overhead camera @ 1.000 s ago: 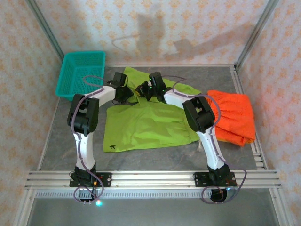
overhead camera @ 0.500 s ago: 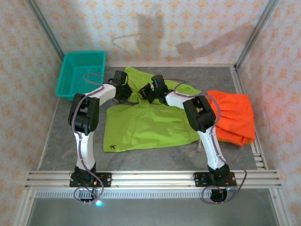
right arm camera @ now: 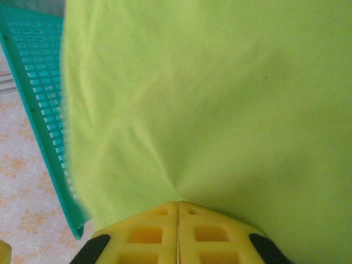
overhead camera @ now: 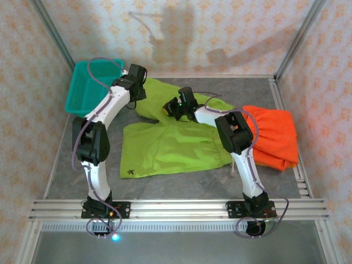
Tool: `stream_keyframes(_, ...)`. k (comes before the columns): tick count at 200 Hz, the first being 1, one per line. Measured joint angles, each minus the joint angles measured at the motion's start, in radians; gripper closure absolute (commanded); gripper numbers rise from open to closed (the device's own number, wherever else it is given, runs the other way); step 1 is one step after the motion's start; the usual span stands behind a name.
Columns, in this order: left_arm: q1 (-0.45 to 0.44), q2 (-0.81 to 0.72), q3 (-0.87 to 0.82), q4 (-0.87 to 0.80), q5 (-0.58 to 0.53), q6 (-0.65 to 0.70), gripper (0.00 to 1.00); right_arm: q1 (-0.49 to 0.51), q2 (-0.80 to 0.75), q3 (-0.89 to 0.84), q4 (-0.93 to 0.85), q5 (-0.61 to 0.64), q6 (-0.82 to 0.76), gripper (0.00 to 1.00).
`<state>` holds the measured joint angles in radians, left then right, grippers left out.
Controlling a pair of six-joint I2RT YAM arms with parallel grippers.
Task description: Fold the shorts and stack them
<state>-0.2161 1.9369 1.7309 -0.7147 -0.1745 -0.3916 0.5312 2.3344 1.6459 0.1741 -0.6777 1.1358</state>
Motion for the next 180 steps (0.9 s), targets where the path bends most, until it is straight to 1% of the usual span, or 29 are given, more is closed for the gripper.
stream_keyframes(9,0.000,-0.030,-0.019,-0.006,-0.019,0.023,0.28,0.000,0.000,0.002,-0.010,0.000,-0.004,0.75)
stream_keyframes(18,0.000,-0.062,-0.035,-0.008,-0.030,0.036,0.23,0.000,0.000,0.004,-0.021,-0.003,-0.018,0.69)
stream_keyframes(54,0.000,-0.235,-0.088,-0.005,-0.031,0.049,0.17,0.000,-0.014,0.009,-0.075,-0.002,-0.081,0.52)
stream_keyframes(74,0.000,-0.330,-0.147,0.017,0.012,0.032,0.15,0.000,-0.059,0.009,-0.130,0.010,-0.136,0.43)
stream_keyframes(89,0.000,-0.394,-0.225,0.039,0.053,0.011,0.15,0.000,-0.116,0.009,-0.185,0.035,-0.194,0.38)
stream_keyframes(109,0.000,-0.483,-0.365,0.060,0.107,-0.040,0.14,0.000,-0.245,-0.019,-0.257,0.086,-0.291,0.34)
stream_keyframes(129,0.000,-0.582,-0.505,0.060,0.146,-0.108,0.13,0.000,-0.417,-0.103,-0.310,0.152,-0.389,0.29)
stream_keyframes(151,0.000,-0.715,-0.638,0.036,0.171,-0.204,0.12,0.000,-0.615,-0.251,-0.346,0.233,-0.467,0.24)
stream_keyframes(163,0.000,-0.791,-0.709,0.018,0.187,-0.259,0.13,0.000,-0.711,-0.346,-0.362,0.280,-0.498,0.24)
stream_keyframes(180,0.000,-0.896,-0.813,-0.015,0.204,-0.344,0.15,-0.006,-0.835,-0.492,-0.390,0.350,-0.519,0.20)
